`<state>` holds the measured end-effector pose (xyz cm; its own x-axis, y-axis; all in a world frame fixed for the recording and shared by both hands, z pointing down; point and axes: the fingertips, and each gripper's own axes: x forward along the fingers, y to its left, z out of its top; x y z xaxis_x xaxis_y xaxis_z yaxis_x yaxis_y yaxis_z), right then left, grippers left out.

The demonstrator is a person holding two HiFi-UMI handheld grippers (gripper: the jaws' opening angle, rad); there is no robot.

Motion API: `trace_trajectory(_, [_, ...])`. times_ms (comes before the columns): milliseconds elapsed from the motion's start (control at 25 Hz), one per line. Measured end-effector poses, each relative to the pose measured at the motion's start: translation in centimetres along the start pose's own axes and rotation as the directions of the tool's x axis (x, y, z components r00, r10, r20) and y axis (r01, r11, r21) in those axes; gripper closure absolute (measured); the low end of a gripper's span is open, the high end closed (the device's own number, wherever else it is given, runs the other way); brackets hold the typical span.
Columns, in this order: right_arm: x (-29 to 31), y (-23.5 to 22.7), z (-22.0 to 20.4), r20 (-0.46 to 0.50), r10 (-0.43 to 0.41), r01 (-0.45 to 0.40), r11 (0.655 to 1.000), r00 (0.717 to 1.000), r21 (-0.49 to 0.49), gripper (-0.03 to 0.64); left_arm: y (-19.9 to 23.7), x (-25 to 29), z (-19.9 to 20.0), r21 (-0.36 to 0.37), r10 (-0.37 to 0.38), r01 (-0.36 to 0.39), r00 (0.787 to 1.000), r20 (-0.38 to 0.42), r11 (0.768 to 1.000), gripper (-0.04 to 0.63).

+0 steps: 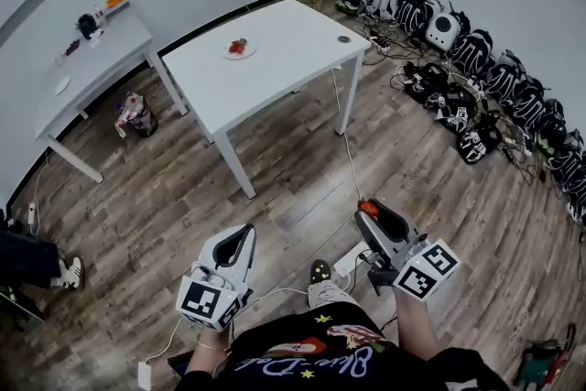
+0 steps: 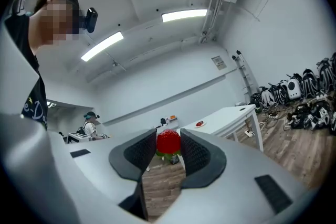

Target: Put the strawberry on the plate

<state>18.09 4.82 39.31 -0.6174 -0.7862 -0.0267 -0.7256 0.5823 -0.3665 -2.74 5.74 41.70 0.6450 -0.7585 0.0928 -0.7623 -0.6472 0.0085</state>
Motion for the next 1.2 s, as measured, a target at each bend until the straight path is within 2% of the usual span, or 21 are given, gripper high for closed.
trace_trajectory(240, [10.1, -7.6, 4.9, -0.058, 0.150, -0.151, 0.988, 0.987, -0.030, 0.469, 5.4, 12.2, 4.1, -0.018, 0.054, -0.052, 0.996, 0.069, 0.998, 0.597])
trace_trajectory(440, [18.4, -12.6, 6.3, -0.083, 0.226, -0.226, 0.974, 0.971, 0.012, 0.468, 9.5, 19.7, 3.5, 0.007, 0.068, -0.069, 0.998, 0.004, 0.998, 0.597])
trace_trajectory(600, [27.4, -16.9, 6.9, -0.117, 0.273, -0.276, 0.961, 0.955, -0.018, 0.469, 16.4, 25.8, 2.6, -0.019, 0.099, -0.099, 0.995, 0.006, 0.995, 0.597])
trace_trajectory(840, [43.6, -22.8, 8.9, -0.188, 0.329, -0.348, 0.934, 0.925, -0.076, 0.468, 28.8, 35.9, 3.4, 0.001, 0.137, -0.137, 0.989, 0.051, 0.991, 0.597])
trace_trajectory(1080, [57.5, -26.7, 7.4, -0.346, 0.344, -0.407, 0.904, 0.873, -0.128, 0.468, 38.6, 41.8, 3.8, -0.014, 0.171, -0.170, 0.985, 0.036, 0.985, 0.597])
trace_trajectory(1200, [62.6, -28.0, 5.8, -0.452, 0.343, -0.451, 0.879, 0.823, -0.154, 0.469, 40.9, 43.7, 3.8, -0.040, 0.191, -0.190, 0.982, 0.010, 0.981, 0.597])
